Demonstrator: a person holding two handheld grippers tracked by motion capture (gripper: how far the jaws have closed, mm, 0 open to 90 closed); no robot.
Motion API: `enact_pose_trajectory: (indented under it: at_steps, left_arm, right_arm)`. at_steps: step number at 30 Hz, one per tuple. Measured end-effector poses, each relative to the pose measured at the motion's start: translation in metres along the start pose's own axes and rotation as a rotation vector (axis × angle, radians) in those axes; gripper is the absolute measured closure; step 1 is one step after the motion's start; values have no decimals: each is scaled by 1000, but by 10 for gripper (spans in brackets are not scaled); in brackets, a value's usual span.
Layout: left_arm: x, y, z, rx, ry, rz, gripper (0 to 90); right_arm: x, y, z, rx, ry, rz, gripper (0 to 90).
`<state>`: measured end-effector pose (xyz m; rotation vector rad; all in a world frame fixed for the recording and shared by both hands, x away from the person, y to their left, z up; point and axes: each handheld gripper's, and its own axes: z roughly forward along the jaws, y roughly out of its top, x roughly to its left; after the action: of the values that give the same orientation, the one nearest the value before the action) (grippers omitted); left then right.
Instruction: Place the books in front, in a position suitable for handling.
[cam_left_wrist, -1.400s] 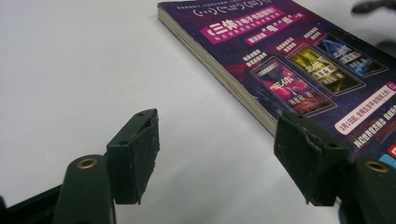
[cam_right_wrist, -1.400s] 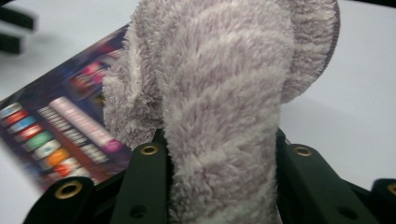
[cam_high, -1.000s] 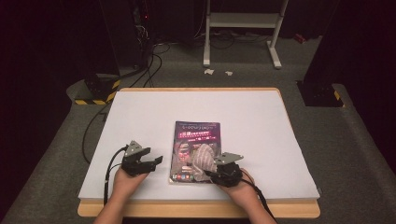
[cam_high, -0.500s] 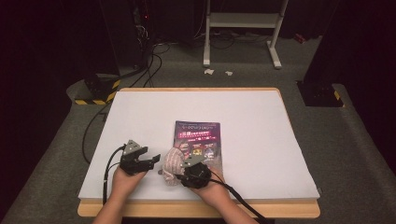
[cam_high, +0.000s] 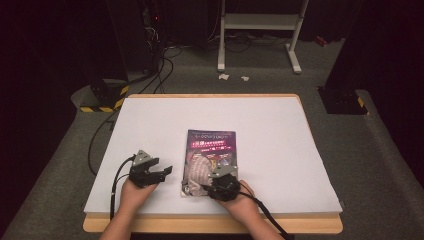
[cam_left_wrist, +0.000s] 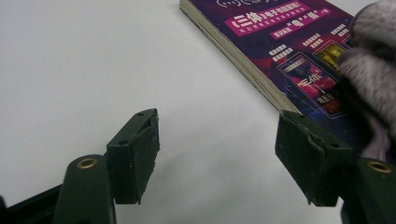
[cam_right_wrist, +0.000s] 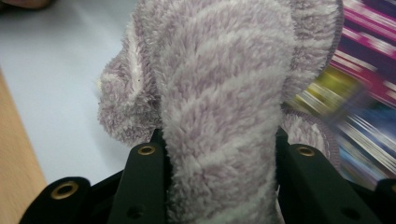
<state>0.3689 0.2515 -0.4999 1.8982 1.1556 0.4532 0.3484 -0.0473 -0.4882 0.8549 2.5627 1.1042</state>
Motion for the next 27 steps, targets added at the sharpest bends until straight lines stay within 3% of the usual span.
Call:
enact_pose_trajectory:
  at_steps: [9, 12, 20, 27]
  left_arm:
    - [-2, 0, 1, 2, -6, 6, 315]
    - [-2, 0, 2, 6, -6, 12, 323]
    - [-4, -1, 4, 14, -8, 24, 316]
    - [-3, -1, 3, 1, 2, 18, 283]
  right_arm:
    - [-44, -44, -48, -10, -113, 116, 633]
    - [-50, -54, -58, -9, -118, 152, 633]
    - [-40, -43, -50, 6, -128, 90, 628]
    - [-23, -24, -27, 10, -65, 47, 627]
